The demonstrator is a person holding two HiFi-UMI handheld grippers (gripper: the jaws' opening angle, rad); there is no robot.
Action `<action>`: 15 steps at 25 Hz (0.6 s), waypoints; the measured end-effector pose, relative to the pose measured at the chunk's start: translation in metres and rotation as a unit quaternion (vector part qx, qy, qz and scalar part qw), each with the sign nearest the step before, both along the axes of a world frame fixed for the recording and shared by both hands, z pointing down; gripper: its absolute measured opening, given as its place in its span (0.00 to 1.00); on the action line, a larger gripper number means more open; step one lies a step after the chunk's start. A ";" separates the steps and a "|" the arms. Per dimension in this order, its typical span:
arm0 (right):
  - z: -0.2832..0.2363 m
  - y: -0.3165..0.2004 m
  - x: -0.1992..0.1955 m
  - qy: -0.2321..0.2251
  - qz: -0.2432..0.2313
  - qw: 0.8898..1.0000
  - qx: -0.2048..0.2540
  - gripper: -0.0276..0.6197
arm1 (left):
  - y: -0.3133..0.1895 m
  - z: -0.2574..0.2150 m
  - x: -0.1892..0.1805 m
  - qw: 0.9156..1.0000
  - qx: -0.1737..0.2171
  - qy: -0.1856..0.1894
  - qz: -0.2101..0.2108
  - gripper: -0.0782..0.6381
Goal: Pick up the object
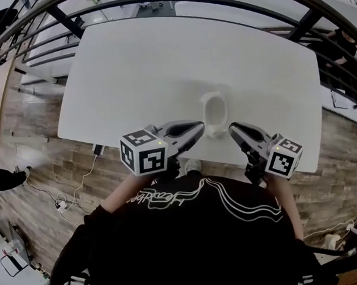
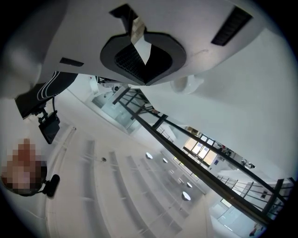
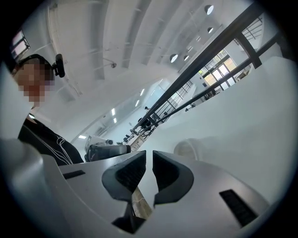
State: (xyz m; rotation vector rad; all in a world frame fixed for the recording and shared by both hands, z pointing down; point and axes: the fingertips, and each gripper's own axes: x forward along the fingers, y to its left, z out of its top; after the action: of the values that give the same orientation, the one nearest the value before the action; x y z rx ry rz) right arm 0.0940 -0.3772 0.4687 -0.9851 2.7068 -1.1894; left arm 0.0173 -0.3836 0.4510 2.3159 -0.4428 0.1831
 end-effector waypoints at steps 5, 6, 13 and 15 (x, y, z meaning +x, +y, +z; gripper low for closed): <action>0.026 -0.023 -0.003 0.042 -0.002 0.999 -0.007 0.09 | -0.023 0.018 -0.013 1.000 -0.011 -0.007 -0.004 0.12; 0.031 -0.026 -0.003 0.048 -0.001 0.999 -0.009 0.09 | -0.025 0.021 -0.015 1.000 -0.013 -0.009 -0.004 0.12; 0.053 -0.051 0.006 0.072 -0.003 0.997 -0.023 0.09 | -0.039 0.041 -0.020 0.999 -0.017 -0.028 0.000 0.12; 0.064 -0.058 0.008 0.090 -0.013 0.995 -0.027 0.21 | -0.045 0.047 -0.022 0.999 -0.020 -0.032 0.002 0.12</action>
State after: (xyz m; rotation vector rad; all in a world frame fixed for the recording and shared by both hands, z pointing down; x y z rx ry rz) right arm 0.1016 -0.4353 0.5328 -1.1193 2.8458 -1.2418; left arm -0.0046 -0.4283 0.4980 2.2767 -0.4632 0.2671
